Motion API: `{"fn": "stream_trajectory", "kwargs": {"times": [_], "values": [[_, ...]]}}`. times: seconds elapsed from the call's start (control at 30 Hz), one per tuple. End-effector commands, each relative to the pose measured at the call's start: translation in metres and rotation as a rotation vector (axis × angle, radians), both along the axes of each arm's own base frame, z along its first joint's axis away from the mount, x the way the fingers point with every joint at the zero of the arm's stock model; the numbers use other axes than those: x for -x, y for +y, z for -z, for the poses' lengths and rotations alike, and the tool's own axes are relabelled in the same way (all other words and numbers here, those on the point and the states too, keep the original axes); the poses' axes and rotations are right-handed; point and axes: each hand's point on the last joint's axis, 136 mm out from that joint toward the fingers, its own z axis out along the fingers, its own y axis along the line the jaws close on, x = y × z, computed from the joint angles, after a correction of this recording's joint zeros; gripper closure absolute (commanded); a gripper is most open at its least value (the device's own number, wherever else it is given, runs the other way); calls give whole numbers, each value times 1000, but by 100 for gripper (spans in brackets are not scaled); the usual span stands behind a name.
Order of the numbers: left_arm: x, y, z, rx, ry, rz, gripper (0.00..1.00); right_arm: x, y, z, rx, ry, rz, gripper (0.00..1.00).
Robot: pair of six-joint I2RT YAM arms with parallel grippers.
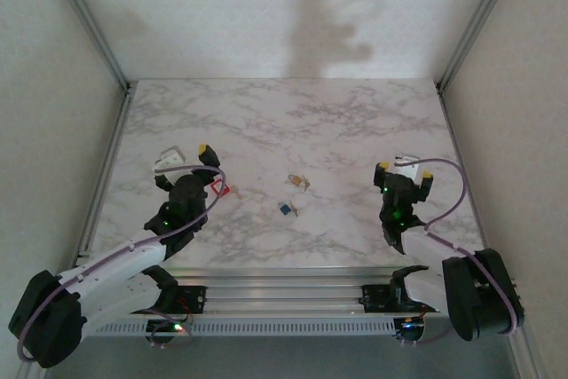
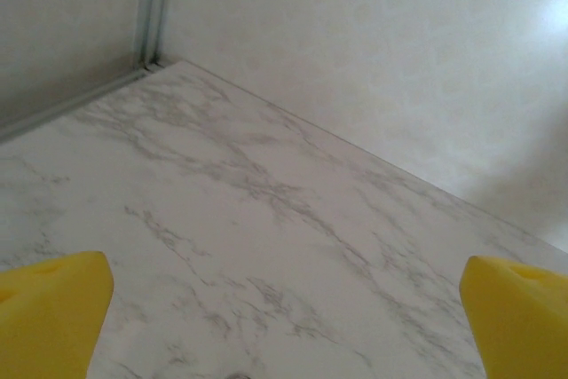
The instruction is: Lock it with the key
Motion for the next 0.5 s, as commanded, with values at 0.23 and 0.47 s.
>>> {"fn": "stream_trajectory", "kwargs": {"times": [0.23, 0.47], "values": [[-30, 32, -3, -64, 47, 8, 0, -34, 4, 4, -66, -52, -70, 1], [-33, 66, 20, -42, 85, -56, 0, -38, -2, 11, -112, -67, -62, 1]]}}
